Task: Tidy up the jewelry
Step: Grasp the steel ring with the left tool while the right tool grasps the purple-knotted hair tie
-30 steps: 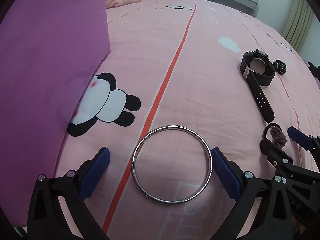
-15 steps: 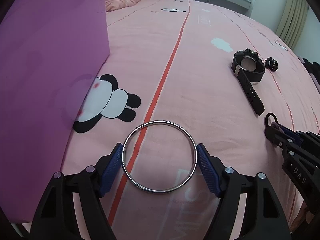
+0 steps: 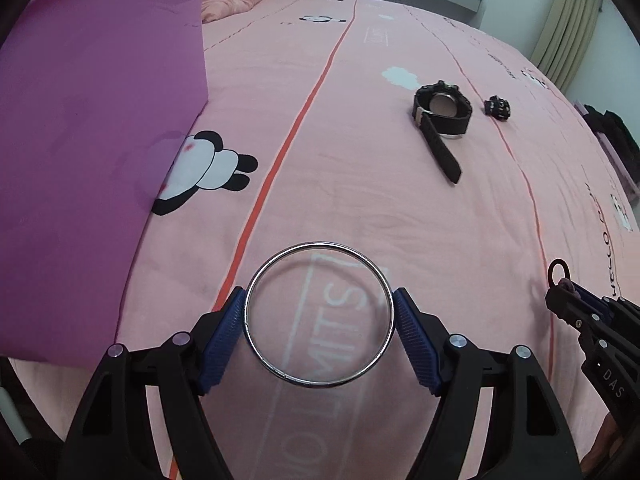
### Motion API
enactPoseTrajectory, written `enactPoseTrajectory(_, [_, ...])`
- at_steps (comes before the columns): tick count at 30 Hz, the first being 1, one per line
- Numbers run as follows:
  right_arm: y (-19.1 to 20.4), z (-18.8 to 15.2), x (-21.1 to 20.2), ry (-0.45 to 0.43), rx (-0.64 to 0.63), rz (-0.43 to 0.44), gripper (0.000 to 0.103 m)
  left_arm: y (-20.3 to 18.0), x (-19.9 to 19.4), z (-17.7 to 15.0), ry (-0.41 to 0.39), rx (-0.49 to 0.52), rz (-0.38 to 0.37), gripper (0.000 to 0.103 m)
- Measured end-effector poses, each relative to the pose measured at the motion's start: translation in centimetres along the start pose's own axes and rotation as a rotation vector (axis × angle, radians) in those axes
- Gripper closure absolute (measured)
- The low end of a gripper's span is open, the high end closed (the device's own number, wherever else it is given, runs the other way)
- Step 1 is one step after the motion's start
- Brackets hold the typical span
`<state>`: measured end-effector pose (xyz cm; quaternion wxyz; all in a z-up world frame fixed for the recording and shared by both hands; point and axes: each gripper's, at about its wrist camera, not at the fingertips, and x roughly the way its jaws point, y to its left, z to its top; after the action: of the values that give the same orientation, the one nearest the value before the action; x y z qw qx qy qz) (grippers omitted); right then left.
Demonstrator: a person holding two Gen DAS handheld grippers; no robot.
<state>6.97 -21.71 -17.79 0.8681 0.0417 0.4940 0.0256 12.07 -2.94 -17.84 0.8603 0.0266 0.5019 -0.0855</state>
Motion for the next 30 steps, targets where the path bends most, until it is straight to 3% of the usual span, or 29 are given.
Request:
enactPoseTrajectory(6, [-0.9, -2.2, -5.1, -0.038, 0.028, -0.001, 0.086, -2.1, -5.3, -1.0, -0.100, 0.076, -0.032, 0.032])
enactPoseTrajectory(13, [-0.7, -2.5, -9.2, -0.094, 0.044, 0.012, 0.086, -2.2, -10.3, -2.3, -0.138, 0.062, -0.062, 0.032])
enactPoseTrajectory(20, [1.4, -0.9, -13.0, -0.174, 0.009, 0.053, 0.086, -1.2, -16.2, -2.0, -0.221, 0.038, -0.059, 0.032])
enactPoseTrajectory(30, [6.0, 3.2, -15.6, -0.253, -0.069, 0.139, 0.086, 3.6, -22.3, 1.6, -0.343, -0.040, -0.019, 0.032])
